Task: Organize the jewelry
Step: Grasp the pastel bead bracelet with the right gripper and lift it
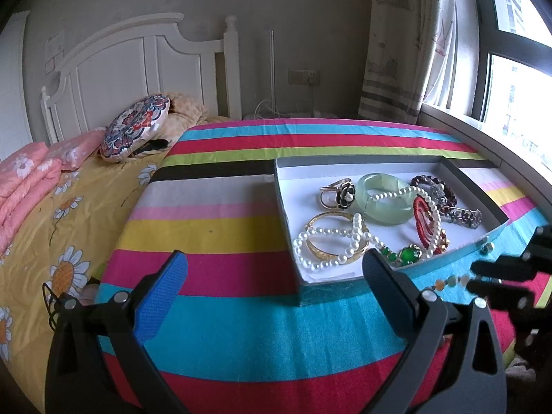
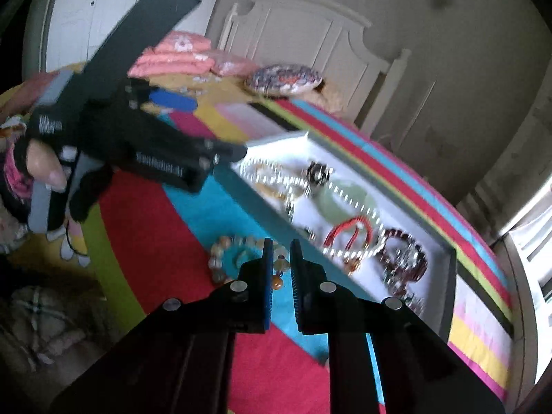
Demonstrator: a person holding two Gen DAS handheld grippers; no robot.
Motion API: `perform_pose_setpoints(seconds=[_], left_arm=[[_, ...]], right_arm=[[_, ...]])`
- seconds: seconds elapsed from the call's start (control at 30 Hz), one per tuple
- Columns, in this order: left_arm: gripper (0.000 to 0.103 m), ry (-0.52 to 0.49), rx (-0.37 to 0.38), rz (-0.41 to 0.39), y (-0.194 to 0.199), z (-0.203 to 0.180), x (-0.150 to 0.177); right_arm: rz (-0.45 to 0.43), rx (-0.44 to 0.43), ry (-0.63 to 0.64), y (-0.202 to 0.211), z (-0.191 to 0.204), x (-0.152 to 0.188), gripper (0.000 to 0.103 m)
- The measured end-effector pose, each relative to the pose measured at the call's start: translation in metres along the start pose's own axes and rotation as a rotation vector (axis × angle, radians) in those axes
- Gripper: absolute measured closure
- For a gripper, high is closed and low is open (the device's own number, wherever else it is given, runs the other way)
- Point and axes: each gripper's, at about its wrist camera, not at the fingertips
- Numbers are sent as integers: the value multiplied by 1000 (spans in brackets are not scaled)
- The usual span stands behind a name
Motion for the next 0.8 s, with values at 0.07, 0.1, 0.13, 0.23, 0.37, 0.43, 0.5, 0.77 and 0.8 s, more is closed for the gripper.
perform_pose_setpoints(seconds=[0.07,0.1,0.13,0.23,0.37,0.43,0.5,0.77,0.8], left_arm=[[3,1,1,1,0,0,0],[3,2,2,-2,0,0,0],[3,3,1,-7,1,0,0],[3,10,17,-13,2,0,-1],[3,-11,31,-34,8,-4,0],[3,-30,31,-26,10,-9,2],[3,-41,52,-10,11,-14,5],[14,-115,233,61,5,-56,13],[20,-133,245,78,1,-64,14]], right_arm=[[-13,-30,-41,1,-6,-5,89],[-14,-40,-54,0,-8,-7,89],[-21,-47,-66,0,-10,-9,89],[-41,-57,-92,3,-15,-18,89],[-98,-37,-108,18,-24,-33,89],[-124,-23,-114,25,-30,-39,89],[-145,-5,-123,33,-37,-42,89],[-161,22,-163,45,-52,-40,89],[-161,23,-166,45,-54,-39,89]])
Point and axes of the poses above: each gripper's, at about its wrist camera, not at the fingertips, and y roughly against the way its jaws point, z to its left, x to its underside, and after that the axes turned 14 degrees about x, right-handed
